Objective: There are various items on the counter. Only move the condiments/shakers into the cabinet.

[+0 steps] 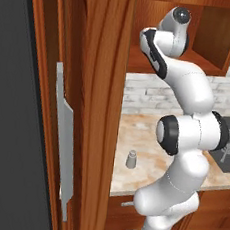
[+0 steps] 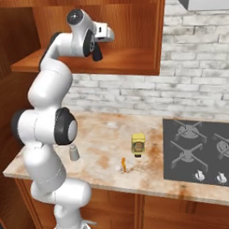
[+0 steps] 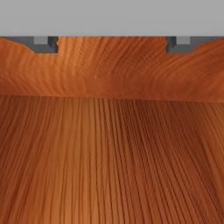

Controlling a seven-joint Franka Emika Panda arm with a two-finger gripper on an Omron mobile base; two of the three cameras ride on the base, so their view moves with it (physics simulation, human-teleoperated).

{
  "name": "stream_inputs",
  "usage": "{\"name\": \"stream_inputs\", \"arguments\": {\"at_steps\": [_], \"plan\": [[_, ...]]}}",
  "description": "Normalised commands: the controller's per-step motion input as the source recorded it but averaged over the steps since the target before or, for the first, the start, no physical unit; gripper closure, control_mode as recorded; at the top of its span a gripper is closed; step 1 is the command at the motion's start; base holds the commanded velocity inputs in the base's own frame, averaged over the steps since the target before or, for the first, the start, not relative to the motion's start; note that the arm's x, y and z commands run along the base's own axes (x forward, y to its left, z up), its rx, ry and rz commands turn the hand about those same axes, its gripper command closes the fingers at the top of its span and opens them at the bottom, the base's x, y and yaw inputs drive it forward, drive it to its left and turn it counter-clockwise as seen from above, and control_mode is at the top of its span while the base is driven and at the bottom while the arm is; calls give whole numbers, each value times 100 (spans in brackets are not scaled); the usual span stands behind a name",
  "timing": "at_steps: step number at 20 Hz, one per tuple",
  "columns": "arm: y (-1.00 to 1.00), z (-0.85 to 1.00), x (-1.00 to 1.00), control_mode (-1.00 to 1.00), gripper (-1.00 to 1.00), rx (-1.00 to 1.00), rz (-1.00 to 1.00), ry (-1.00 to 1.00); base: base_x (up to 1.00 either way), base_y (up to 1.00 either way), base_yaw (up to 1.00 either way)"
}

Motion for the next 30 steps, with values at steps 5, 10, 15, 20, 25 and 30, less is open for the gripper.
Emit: {"name": "stream_inputs", "arguments": {"at_steps": [5, 10, 15, 20, 25, 30], "plan": [[0, -14, 28, -100, -100, -8, 0, -3, 0, 0, 0], [0, -11, 19, -100, -100, -6, 0, -3, 0, 0, 0], [0, 0, -56, -100, -100, 0, 0, -3, 0, 0, 0], [-4, -19, -100, -100, -100, 0, -8, -7, 0, 0, 0], [-4, -62, -100, -100, -100, 0, -11, -17, 0, 0, 0], [-1, -94, -100, -100, -100, 0, -8, -7, 0, 0, 0]]}}
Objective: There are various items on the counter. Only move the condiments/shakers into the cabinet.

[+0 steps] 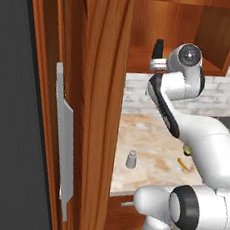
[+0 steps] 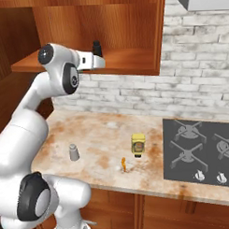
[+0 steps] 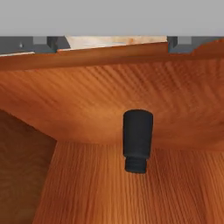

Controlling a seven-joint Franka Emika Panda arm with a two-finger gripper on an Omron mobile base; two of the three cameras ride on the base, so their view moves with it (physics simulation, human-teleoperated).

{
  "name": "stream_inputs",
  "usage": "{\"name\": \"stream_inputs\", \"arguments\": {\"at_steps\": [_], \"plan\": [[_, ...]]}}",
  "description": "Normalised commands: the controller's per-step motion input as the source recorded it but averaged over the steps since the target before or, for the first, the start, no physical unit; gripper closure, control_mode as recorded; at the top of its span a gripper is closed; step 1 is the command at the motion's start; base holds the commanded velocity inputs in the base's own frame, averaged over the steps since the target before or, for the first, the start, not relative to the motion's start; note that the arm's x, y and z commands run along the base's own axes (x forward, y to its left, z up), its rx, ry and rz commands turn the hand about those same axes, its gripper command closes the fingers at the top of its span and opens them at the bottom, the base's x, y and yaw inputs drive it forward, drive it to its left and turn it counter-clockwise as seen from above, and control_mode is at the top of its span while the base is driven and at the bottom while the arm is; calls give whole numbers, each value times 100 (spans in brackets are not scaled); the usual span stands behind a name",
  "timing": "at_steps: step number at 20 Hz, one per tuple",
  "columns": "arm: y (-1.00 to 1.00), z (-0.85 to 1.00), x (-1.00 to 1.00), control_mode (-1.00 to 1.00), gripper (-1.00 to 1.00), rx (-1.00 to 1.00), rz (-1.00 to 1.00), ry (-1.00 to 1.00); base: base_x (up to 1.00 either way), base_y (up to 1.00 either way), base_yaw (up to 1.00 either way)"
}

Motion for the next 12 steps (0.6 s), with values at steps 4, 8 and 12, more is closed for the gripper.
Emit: {"name": "stream_inputs", "arguments": {"at_steps": [4, 8, 12], "plan": [[-2, -98, -100, -100, -100, 0, -6, -1, 0, 0, 0], [-23, -98, -100, -100, -100, 1, -1, 15, 0, 0, 0], [-30, -46, -76, -100, -100, 20, 23, 30, 0, 0, 0]]}}
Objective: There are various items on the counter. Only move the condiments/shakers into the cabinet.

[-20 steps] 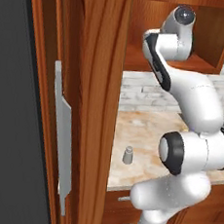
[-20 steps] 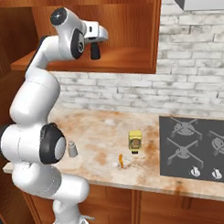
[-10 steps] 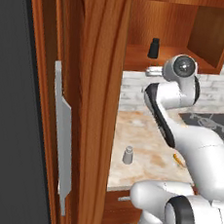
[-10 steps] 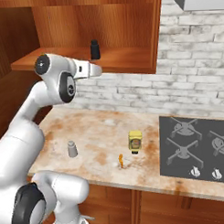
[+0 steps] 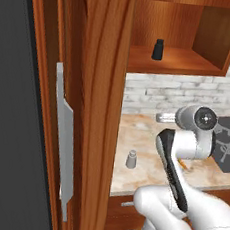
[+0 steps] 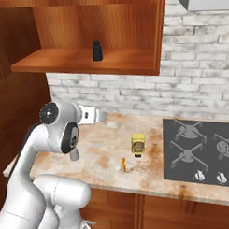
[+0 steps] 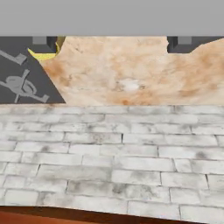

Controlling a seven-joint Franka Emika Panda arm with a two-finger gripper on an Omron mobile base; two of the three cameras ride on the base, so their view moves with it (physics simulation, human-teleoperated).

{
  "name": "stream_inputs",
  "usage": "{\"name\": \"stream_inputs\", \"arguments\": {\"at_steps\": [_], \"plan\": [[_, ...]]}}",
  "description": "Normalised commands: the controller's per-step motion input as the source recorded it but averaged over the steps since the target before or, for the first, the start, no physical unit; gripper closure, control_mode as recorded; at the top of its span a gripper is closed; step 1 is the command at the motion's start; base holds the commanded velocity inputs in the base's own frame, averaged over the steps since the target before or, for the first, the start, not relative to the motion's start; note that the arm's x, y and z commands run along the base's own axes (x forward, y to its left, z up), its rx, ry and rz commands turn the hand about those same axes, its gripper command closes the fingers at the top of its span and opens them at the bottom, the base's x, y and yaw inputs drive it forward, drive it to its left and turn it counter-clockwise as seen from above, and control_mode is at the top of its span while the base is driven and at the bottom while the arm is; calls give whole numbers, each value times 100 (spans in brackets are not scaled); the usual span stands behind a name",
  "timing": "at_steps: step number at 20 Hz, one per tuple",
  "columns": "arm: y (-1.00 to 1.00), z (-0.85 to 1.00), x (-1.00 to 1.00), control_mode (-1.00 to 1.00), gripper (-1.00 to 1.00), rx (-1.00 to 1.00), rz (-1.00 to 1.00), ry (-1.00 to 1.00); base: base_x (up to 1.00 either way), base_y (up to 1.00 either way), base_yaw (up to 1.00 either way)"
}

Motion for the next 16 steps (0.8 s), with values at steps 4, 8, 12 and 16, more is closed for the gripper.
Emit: {"name": "stream_inputs", "arguments": {"at_steps": [4, 8, 12, 16], "plan": [[-70, -4, 3, -100, -100, 19, 32, 6, 0, 0, 0], [-51, -32, 34, -100, -100, 1, 29, 29, 0, 0, 0], [-6, -57, 15, -100, -100, 0, 42, 43, 0, 0, 0], [1, -60, 7, -100, -100, -6, 47, 32, 0, 0, 0]]}}
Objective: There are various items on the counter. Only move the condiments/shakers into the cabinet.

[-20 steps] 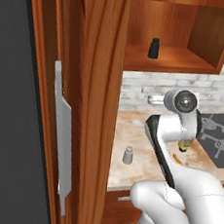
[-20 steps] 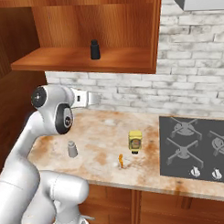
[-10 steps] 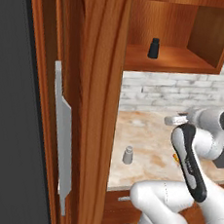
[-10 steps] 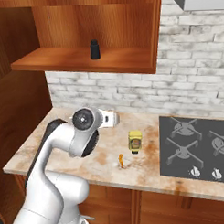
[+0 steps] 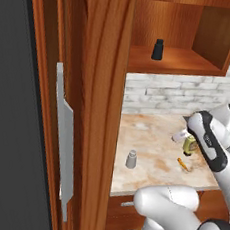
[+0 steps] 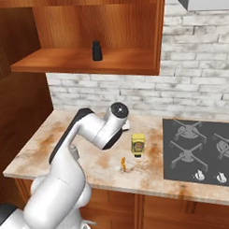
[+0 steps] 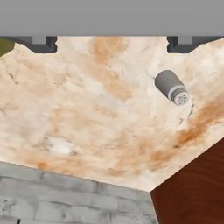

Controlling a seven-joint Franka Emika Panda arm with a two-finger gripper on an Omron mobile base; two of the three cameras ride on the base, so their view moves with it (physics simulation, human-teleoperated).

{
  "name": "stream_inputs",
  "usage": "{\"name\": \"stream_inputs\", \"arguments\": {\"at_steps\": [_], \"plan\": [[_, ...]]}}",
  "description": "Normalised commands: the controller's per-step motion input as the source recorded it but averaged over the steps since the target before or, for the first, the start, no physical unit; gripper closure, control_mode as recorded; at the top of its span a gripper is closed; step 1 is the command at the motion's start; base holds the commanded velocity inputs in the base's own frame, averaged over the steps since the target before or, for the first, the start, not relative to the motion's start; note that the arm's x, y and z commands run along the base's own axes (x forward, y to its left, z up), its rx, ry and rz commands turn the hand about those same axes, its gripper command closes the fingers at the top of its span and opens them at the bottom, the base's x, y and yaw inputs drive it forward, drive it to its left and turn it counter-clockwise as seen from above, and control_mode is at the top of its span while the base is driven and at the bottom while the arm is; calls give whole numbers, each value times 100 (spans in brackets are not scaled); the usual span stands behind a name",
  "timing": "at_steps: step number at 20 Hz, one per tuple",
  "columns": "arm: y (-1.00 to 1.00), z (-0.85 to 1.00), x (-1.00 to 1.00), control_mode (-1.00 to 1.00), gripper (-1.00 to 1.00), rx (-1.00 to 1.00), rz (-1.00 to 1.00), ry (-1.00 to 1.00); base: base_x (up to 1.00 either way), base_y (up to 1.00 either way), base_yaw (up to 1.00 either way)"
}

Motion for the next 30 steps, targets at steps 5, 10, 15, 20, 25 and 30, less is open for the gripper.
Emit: {"name": "stream_inputs", "arguments": {"at_steps": [5, 10, 15, 20, 25, 30], "plan": [[22, -58, 0, -100, -100, -1, 49, 3, 0, 0, 0], [43, -42, 0, -100, -100, 0, 42, -11, 0, 0, 0], [63, -32, 0, -100, -100, 0, 32, -11, 0, 0, 0], [64, -26, 0, -100, -100, 0, 25, -13, 0, 0, 0], [41, -23, 0, -100, -100, 0, 21, -1, 0, 0, 0], [27, -24, 0, -100, -100, 0, 19, 1, 0, 0, 0]]}}
